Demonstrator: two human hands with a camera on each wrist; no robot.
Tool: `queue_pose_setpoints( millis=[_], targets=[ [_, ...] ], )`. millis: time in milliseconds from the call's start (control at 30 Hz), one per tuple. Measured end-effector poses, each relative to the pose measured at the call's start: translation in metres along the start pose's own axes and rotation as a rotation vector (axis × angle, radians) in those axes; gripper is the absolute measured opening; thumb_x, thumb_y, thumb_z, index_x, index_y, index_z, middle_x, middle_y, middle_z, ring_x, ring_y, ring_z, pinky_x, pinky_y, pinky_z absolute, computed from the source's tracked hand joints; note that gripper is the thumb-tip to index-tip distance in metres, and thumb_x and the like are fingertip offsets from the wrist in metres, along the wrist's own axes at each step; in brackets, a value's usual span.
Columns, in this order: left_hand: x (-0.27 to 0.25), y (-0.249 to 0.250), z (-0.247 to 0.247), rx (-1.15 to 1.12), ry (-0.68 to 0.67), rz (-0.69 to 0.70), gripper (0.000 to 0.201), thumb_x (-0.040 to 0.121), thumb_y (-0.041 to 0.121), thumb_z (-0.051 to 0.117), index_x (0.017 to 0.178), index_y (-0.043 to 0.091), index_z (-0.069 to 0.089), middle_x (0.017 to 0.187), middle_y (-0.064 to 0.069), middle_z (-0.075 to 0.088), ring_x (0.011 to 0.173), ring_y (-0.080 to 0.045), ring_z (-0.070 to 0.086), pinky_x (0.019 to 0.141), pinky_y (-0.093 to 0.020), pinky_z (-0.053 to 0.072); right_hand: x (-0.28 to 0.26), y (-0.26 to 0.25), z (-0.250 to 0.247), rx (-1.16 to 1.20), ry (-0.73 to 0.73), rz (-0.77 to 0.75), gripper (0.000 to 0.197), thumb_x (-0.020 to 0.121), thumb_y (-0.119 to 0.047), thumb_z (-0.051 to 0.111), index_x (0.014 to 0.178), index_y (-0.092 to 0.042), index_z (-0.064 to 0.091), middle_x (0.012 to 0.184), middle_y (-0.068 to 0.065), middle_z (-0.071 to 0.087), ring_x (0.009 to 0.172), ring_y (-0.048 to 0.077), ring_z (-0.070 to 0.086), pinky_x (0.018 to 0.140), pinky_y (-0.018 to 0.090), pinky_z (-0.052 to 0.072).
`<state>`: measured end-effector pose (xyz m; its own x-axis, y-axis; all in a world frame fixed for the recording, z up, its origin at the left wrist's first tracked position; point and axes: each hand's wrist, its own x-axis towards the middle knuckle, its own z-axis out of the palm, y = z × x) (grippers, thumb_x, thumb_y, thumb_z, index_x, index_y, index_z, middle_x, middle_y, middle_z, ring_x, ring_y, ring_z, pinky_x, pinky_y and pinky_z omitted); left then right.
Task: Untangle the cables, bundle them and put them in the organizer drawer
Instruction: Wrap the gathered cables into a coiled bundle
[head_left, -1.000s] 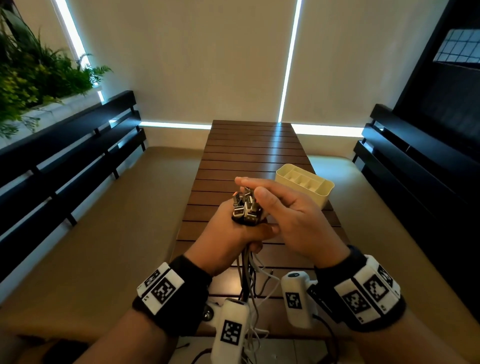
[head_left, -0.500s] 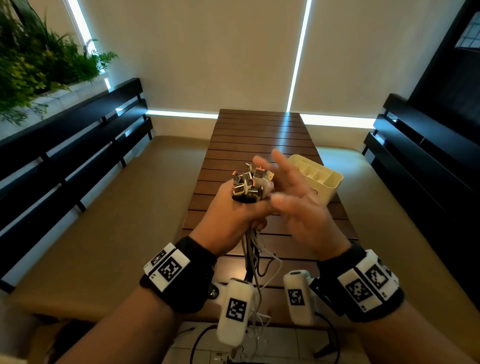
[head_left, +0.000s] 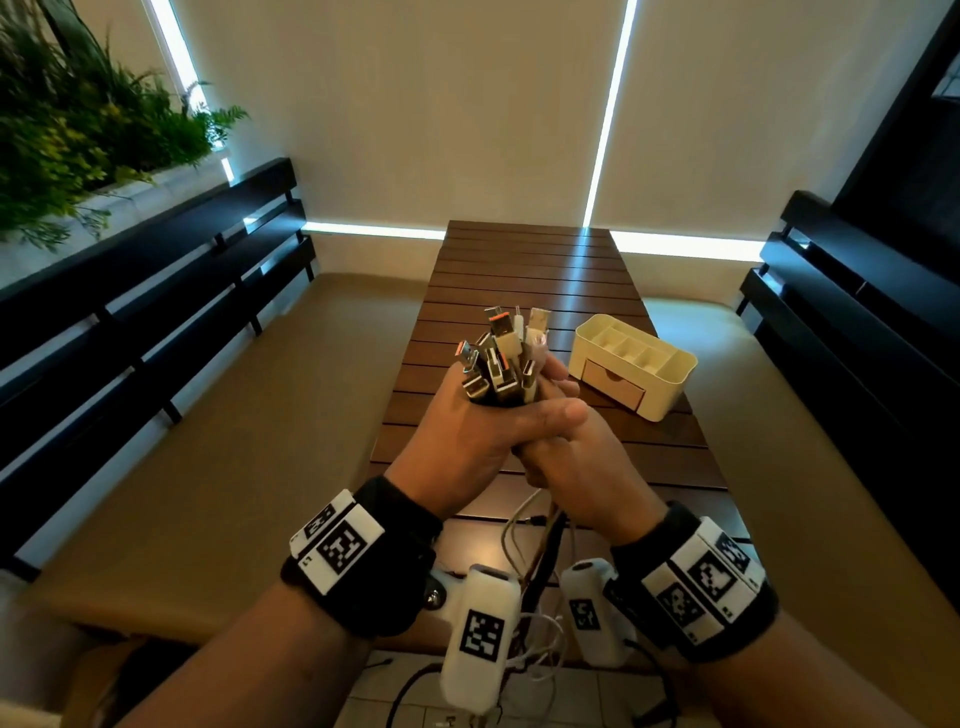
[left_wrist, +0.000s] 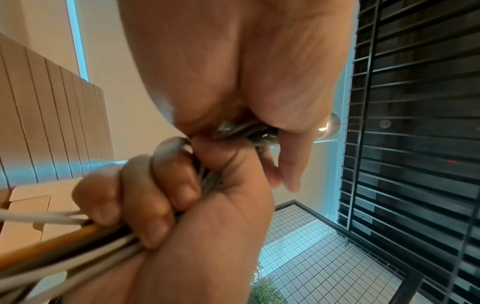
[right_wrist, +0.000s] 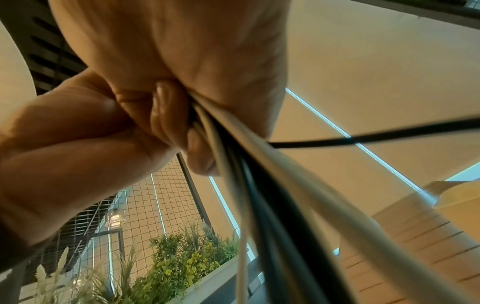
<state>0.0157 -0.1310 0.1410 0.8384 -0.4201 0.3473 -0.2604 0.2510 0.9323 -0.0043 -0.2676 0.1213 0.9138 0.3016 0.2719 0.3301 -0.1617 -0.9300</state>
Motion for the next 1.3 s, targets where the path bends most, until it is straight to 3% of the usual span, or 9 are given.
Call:
queue_pose_setpoints(
  millis=[133, 200, 367, 467, 633, 900, 1033, 1167, 1300],
  targets=[
    [0.002, 0.006, 0.001, -0.019, -0.026, 0.042, 0.007, 0.09, 0.009, 0.067, 0.084, 0.009, 0.064, 0.078, -0.008, 0.066, 0.088, -0.029, 0.066, 0.083, -0.036, 0.054, 0.003, 0.002, 0.0, 0.108, -0.003, 0.052, 0.034, 0.09, -0.014, 0.053, 0.093, -0.047, 0.061, 0.059, -0.017, 0.057, 0.051, -0.001, 0.05, 0.05, 0.016, 0.041],
    [0.003, 0.006, -0.002, 0.032, -0.001, 0.081, 0.019, 0.096, 0.014, 0.06, 0.077, 0.014, 0.061, 0.069, -0.006, 0.059, 0.075, -0.027, 0.063, 0.075, -0.033, 0.052, 0.001, 0.001, -0.008, 0.121, -0.084, 0.083, 0.038, 0.088, -0.006, 0.062, 0.11, -0.036, 0.058, 0.079, -0.019, 0.066, 0.072, 0.0, 0.064, 0.064, 0.017, 0.052],
    [0.002, 0.002, -0.013, -0.07, 0.003, 0.041, 0.021, 0.089, 0.037, 0.069, 0.08, 0.02, 0.063, 0.062, -0.012, 0.054, 0.066, -0.031, 0.061, 0.07, -0.043, 0.053, 0.003, -0.006, -0.048, 0.033, -0.12, 0.096, 0.074, 0.075, -0.043, 0.071, 0.144, -0.035, 0.045, 0.129, -0.006, 0.06, 0.12, 0.015, 0.06, 0.096, 0.035, 0.053],
    [0.002, -0.001, -0.011, -0.137, -0.078, -0.019, 0.01, 0.087, 0.024, 0.071, 0.085, 0.02, 0.061, 0.056, 0.002, 0.049, 0.051, -0.019, 0.054, 0.057, -0.035, 0.052, 0.008, -0.017, -0.053, 0.144, 0.106, -0.103, 0.046, 0.085, -0.04, 0.064, 0.129, -0.027, 0.062, 0.116, -0.001, 0.066, 0.112, 0.019, 0.061, 0.091, 0.034, 0.05],
    [0.003, 0.001, -0.003, -0.118, -0.207, -0.025, 0.013, 0.089, 0.014, 0.064, 0.079, 0.022, 0.061, 0.055, 0.002, 0.052, 0.045, -0.016, 0.053, 0.053, -0.031, 0.049, 0.016, -0.029, -0.046, 0.197, 0.169, -0.23, 0.035, 0.087, -0.04, 0.071, 0.109, -0.013, 0.072, 0.105, 0.01, 0.065, 0.101, 0.04, 0.065, 0.087, 0.064, 0.053],
    [0.002, 0.0, -0.004, -0.14, -0.218, -0.079, 0.008, 0.087, 0.013, 0.066, 0.081, 0.016, 0.06, 0.053, 0.002, 0.05, 0.04, -0.011, 0.045, 0.047, -0.024, 0.04, 0.017, -0.026, -0.048, 0.225, 0.112, -0.214, 0.029, 0.082, -0.037, 0.076, 0.103, -0.016, 0.077, 0.106, 0.006, 0.06, 0.104, 0.027, 0.061, 0.087, 0.038, 0.054],
    [0.002, -0.002, -0.003, -0.199, -0.233, -0.106, 0.012, 0.088, 0.013, 0.064, 0.078, 0.017, 0.058, 0.052, 0.002, 0.047, 0.039, -0.01, 0.041, 0.046, -0.023, 0.037, 0.016, -0.023, -0.046, 0.261, 0.056, -0.217, 0.048, 0.09, -0.038, 0.069, 0.127, -0.008, 0.062, 0.127, 0.015, 0.062, 0.115, 0.039, 0.061, 0.091, 0.051, 0.053],
    [0.002, -0.002, -0.003, -0.199, -0.246, -0.121, 0.011, 0.087, 0.012, 0.065, 0.082, 0.008, 0.056, 0.052, 0.0, 0.05, 0.039, -0.011, 0.043, 0.046, -0.024, 0.037, 0.015, -0.024, -0.041, 0.2, -0.051, -0.126, 0.048, 0.099, -0.035, 0.051, 0.142, -0.014, 0.053, 0.13, 0.014, 0.064, 0.105, 0.018, 0.067, 0.094, 0.047, 0.05],
    [0.001, -0.005, -0.004, -0.242, -0.229, -0.158, 0.011, 0.081, 0.011, 0.07, 0.09, 0.008, 0.063, 0.051, -0.001, 0.05, 0.037, -0.01, 0.042, 0.043, -0.022, 0.037, 0.015, -0.028, -0.042, 0.132, -0.073, -0.085, 0.046, 0.1, -0.033, 0.046, 0.138, -0.01, 0.056, 0.125, 0.014, 0.067, 0.096, 0.018, 0.071, 0.089, 0.044, 0.054]
  ],
)
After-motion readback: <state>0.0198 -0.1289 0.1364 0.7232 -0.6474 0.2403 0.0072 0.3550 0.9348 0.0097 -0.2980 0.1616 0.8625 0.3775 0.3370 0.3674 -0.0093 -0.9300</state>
